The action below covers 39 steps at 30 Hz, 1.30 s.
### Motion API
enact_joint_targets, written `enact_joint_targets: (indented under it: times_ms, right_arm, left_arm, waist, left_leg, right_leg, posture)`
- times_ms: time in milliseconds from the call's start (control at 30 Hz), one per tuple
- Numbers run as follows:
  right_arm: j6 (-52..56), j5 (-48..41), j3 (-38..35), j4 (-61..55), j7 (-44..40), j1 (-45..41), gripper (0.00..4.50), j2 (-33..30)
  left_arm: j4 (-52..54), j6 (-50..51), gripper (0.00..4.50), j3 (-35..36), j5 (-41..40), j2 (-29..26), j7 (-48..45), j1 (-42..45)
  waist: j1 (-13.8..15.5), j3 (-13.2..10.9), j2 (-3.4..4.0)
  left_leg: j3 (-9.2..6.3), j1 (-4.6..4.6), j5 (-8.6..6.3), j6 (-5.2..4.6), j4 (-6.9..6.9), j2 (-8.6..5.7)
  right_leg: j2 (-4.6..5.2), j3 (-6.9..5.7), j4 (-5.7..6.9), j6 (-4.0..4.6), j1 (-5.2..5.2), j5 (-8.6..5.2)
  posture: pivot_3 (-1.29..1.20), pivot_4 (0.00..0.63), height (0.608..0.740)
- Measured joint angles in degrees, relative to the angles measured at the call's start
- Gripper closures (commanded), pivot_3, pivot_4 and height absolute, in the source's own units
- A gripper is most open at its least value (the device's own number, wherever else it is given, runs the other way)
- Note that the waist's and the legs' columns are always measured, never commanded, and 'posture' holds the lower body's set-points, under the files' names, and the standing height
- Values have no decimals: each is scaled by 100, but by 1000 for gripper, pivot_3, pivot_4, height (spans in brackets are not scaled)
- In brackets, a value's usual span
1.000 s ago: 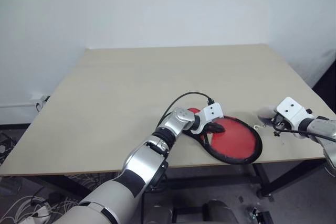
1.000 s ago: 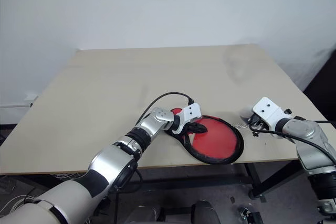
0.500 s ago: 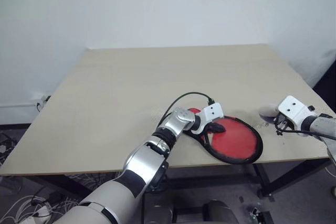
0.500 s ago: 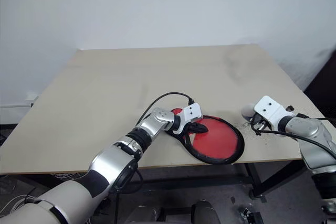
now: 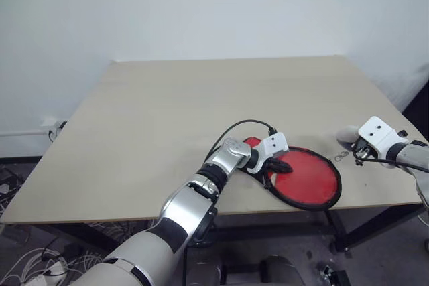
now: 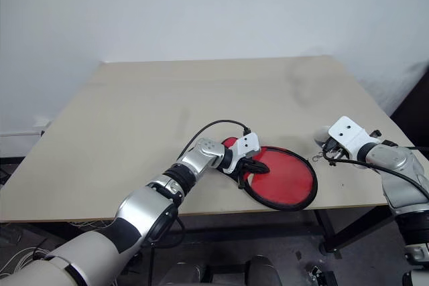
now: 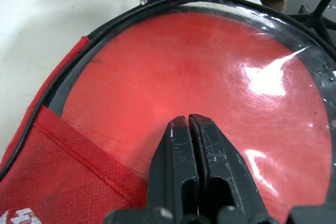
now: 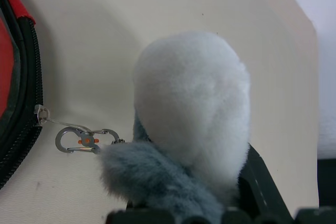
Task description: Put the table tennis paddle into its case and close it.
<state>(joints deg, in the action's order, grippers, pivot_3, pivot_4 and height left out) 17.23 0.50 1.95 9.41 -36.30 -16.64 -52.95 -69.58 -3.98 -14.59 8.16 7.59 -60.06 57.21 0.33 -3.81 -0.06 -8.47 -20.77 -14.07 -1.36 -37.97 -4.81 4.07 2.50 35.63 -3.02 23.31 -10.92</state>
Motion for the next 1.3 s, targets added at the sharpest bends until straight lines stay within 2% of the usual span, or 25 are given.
enact_joint_targets:
  times_ms: [300,1300]
  right_arm:
    - [12,15,-35,-216,48,365,4096,45]
    - [14,-330,-750,-1128,-768,1272,4096,2]
  left_arm:
    - [4,-8,4500,-64,28,-19,130,-30]
    - [30,212,4500,-230,223,-41,498,20]
  waist:
    - [-4,0,-1]
    - [-17,-4,-19]
  left_leg:
    - [-1,4,0,0,-1,0]
    - [29,27,-16,27,-17,37]
  right_leg:
    - [-1,-1,1,-2,-7,1]
    - [-5,-30,-4,2,-64,-2]
  posture:
    - [0,0,740]
    - [0,0,740]
